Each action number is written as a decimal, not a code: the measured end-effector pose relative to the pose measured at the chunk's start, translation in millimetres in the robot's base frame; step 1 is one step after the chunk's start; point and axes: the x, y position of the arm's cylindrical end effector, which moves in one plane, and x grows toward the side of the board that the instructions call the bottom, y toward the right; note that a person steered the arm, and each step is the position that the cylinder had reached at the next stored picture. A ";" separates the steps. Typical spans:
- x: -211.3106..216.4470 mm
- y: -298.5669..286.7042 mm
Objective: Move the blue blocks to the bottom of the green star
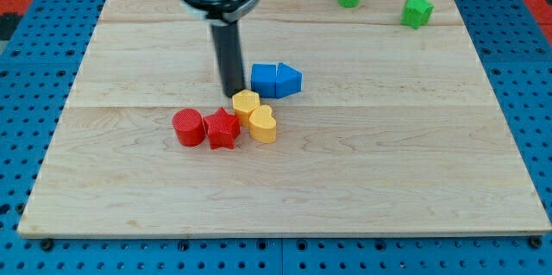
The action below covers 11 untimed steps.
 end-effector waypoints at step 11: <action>-92.0 157.5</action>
